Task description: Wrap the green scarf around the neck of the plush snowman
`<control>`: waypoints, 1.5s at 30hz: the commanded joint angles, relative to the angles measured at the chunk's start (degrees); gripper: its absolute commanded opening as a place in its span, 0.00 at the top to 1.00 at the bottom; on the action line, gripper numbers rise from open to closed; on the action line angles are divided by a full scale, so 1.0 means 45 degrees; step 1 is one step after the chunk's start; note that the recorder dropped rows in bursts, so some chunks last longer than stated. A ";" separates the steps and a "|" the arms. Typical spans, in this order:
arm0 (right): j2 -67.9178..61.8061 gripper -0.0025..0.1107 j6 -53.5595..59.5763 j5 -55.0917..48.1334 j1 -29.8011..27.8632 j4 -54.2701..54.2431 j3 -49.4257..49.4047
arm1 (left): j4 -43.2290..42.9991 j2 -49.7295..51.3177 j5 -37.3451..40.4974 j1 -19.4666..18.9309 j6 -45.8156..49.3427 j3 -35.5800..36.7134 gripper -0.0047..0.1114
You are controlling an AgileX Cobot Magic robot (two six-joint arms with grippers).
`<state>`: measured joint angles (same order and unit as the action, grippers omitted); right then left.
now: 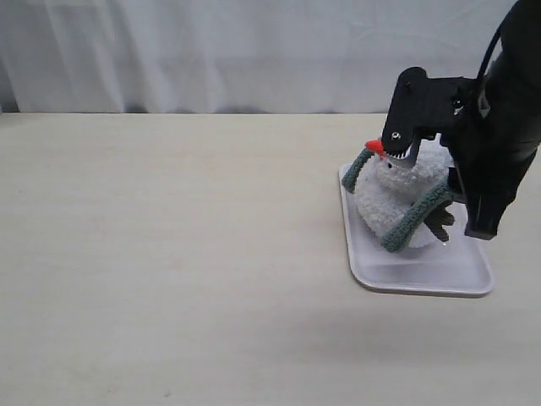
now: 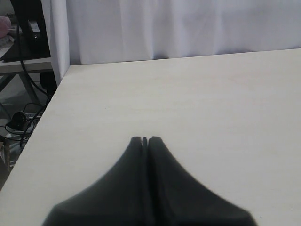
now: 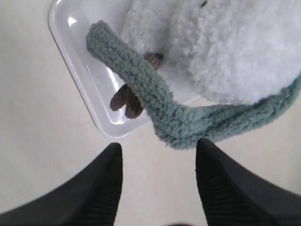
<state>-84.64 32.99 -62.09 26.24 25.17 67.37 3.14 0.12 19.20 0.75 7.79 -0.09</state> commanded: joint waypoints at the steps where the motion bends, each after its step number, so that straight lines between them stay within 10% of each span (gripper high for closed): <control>1: 0.0096 0.57 0.1368 0.0168 0.0548 0.1537 -0.0554 | 0.0090 -0.0027 -0.0153 0.0055 -0.0024 0.0020 0.96; 24: 0.0096 0.58 -0.2279 0.5108 0.0577 0.7087 -0.3966 | 0.0014 -0.0027 -0.0153 0.0055 -0.0024 0.0020 0.96; 31: 0.0096 0.93 -0.2949 0.5159 0.0577 0.7087 -0.3966 | 0.0014 -0.0027 -0.0153 0.0055 -0.0024 0.0020 0.96; 45: 0.0096 0.94 -0.5524 0.6797 0.0577 0.6558 -0.3966 | 0.0014 -0.0027 -0.0153 0.0055 -0.0024 0.0020 0.96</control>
<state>-84.53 9.10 -33.38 28.76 57.17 49.86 3.14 0.12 19.20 0.75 7.79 -0.09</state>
